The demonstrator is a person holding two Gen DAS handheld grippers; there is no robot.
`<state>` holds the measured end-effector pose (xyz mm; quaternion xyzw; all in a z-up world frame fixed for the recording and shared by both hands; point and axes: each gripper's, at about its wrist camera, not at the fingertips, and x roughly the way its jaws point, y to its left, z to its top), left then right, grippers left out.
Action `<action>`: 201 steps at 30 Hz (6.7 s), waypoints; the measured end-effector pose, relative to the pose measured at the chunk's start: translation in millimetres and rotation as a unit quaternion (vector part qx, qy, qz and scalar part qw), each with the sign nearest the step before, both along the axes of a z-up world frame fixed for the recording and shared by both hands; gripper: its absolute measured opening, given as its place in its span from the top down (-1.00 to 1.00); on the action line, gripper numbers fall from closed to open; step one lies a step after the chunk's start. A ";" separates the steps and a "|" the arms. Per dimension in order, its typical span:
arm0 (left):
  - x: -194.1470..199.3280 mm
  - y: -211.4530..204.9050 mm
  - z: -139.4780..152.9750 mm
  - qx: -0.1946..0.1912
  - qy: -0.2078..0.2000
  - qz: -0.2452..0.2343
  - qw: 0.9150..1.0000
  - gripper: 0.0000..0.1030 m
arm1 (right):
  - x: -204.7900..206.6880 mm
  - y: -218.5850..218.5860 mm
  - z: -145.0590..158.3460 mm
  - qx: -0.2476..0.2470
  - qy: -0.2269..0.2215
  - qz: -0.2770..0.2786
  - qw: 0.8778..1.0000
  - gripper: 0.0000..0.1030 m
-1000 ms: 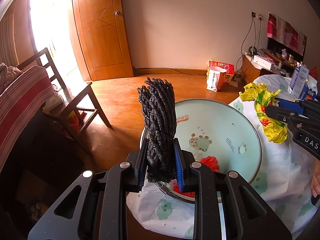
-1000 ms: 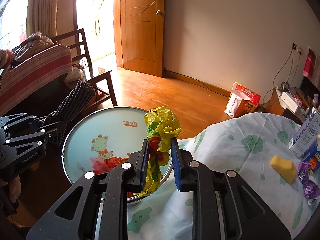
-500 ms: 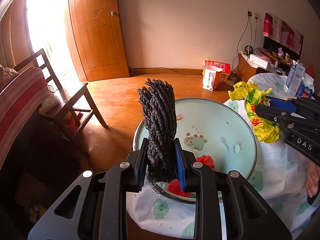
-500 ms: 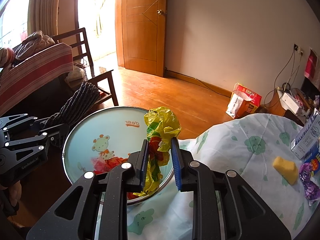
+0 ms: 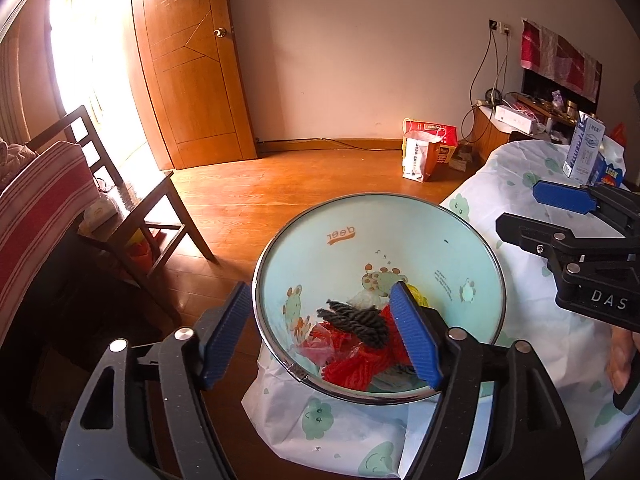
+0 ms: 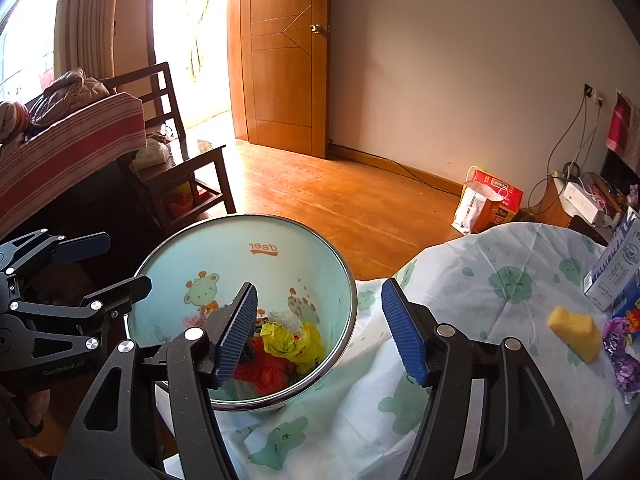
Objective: Collect trash
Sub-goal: 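Open both grippers to drop the scrubber and wrapper into the bin, then grasp the yellow sponge with the left gripper while the right grasps the purple wrapper, then carry the yellow sponge and purple wrapper over the bin with both grippers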
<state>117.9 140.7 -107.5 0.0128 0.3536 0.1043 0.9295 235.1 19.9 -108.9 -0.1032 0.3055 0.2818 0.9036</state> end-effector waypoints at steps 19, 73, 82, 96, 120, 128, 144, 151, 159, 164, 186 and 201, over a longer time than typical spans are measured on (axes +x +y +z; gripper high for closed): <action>11.2 -20.1 -8.6 0.022 0.029 0.005 0.999 -0.88 | -16.5 -69.2 1.6 0.001 -0.020 -0.051 0.999 -0.70; 188.9 -324.3 -21.2 -0.038 0.081 -0.304 0.948 0.83 | 66.2 -367.6 -18.5 0.038 0.133 -0.256 0.957 0.69; 158.8 -275.0 4.4 -0.044 0.058 -0.267 0.961 0.88 | 41.9 -343.8 -0.3 0.049 0.097 -0.253 0.961 0.77; 85.1 -200.6 29.1 -0.035 0.014 -0.201 0.979 0.88 | -12.0 -308.2 21.8 0.092 0.045 -0.211 0.972 0.81; 14.9 -65.5 27.9 -0.020 -0.008 -0.078 0.997 0.88 | -35.6 -177.9 37.6 0.098 0.005 -0.105 0.990 0.82; 6.2 -40.7 28.1 -0.008 -0.007 -0.055 0.998 0.88 | -35.3 -145.1 39.6 0.093 0.000 -0.076 0.993 0.82; -4.4 -9.0 19.6 0.004 0.002 -0.028 1.000 0.88 | -29.4 -99.6 41.0 0.084 -0.004 -0.036 0.996 0.82; -6.8 3.0 18.5 0.003 0.002 -0.018 1.000 0.88 | -27.6 -81.0 38.8 0.078 -0.002 -0.021 0.997 0.82; -8.0 11.1 17.2 0.000 0.002 -0.010 1.000 0.88 | -25.5 -66.2 35.1 0.070 0.001 -0.008 0.998 0.82; -8.4 17.6 15.1 -0.002 0.004 -0.006 1.000 0.88 | -24.5 -58.7 32.6 0.065 0.003 -0.003 0.998 0.82; -10.5 22.4 14.8 -0.006 0.004 0.009 1.000 0.88 | -23.9 -36.9 28.6 0.054 0.001 0.017 0.998 0.82; -7.7 24.3 12.8 -0.006 0.006 0.014 1.000 0.88 | -19.1 -23.8 26.4 0.048 0.002 0.027 0.998 0.82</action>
